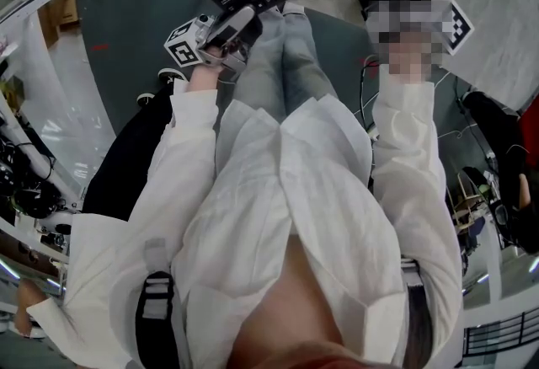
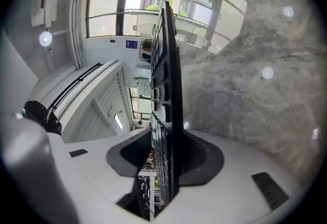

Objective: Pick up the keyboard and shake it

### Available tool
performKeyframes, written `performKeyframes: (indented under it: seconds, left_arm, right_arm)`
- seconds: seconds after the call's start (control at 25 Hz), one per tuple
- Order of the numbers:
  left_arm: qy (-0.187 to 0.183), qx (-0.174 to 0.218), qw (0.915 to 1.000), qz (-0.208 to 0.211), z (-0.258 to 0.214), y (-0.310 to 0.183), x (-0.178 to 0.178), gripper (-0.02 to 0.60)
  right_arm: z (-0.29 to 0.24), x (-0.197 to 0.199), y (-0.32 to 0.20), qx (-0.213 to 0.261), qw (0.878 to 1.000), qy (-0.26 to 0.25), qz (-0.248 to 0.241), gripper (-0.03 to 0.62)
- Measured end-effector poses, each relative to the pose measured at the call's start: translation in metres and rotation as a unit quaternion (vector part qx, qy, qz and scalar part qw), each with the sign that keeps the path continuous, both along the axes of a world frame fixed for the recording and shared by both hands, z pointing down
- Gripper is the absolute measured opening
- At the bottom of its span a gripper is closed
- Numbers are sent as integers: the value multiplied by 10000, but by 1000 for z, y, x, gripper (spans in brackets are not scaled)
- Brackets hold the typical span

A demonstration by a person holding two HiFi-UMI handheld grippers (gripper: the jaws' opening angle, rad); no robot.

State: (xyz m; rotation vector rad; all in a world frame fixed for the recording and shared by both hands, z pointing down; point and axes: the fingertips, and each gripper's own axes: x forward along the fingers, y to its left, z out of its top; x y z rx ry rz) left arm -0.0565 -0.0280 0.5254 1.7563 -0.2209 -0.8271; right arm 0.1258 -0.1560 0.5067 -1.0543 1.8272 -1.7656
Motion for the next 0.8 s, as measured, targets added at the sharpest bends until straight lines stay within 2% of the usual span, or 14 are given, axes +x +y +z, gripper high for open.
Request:
performKeyframes:
  seconds: [0.08, 0.36, 0.48, 0.68, 0.8]
  left_arm:
    - [-7, -1, 10000, 12, 1, 0, 0, 117]
    - [82, -134, 9998, 92, 2, 1, 0, 127]
    - [141, -199, 9995, 182, 3, 0, 1, 154]
    - [462, -340, 9978, 334, -1, 3, 1, 214]
    - [374, -489, 9974, 377, 2, 4, 0, 245]
  right_arm:
    - [2, 2, 1, -27, 9999, 17, 95, 144]
    - [2, 4, 1, -13, 9997, 90, 216, 129]
    - [0, 4, 2, 89, 9995, 179, 226, 120]
    - [5, 6, 5, 175, 9993, 207, 275, 95]
    - [5, 6, 7, 204, 9992, 131, 333, 91]
